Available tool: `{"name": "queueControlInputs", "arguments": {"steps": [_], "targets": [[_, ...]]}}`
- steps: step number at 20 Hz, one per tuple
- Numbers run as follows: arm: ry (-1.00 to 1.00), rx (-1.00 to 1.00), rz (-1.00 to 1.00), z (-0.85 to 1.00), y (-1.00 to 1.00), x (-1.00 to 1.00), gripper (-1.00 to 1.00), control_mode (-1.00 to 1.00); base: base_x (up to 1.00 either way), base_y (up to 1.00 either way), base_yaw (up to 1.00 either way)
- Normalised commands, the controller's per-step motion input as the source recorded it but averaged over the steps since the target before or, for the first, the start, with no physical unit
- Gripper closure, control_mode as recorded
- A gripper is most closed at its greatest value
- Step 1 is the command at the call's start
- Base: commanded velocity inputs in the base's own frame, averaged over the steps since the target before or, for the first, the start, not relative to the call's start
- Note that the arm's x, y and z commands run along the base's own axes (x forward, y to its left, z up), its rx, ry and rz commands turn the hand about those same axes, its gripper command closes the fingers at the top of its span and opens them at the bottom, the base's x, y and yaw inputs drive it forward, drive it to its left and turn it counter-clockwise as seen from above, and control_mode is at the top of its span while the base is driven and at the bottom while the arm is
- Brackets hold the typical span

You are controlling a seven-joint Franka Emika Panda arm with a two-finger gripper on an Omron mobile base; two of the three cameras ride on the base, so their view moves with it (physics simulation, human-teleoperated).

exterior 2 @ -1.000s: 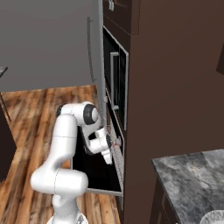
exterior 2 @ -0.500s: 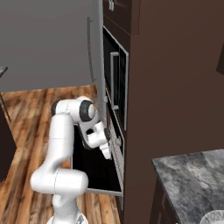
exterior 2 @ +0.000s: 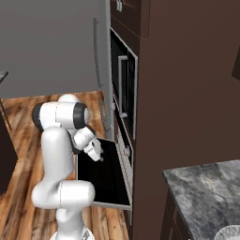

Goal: Place the fish on the bottom rack of the oven, and slide the tray back inside. Close the oven door.

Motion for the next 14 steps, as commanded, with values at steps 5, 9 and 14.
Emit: {"name": "queueControlInputs", "arguments": {"steps": [5,9,14], "targets": [[-0.23,-0.06,0.0,1.0,0.68,-0.48,-1.0,-1.0,0.0,0.0,0.0],[-0.17,-0.04,0.0,1.0,0.66,-0.63,-1.0,-1.0,0.0,0.0,0.0],[-0.15,0.0,0.0,1.0,0.45,-0.62,-1.0,-1.0,0.0,0.0,0.0]]}}
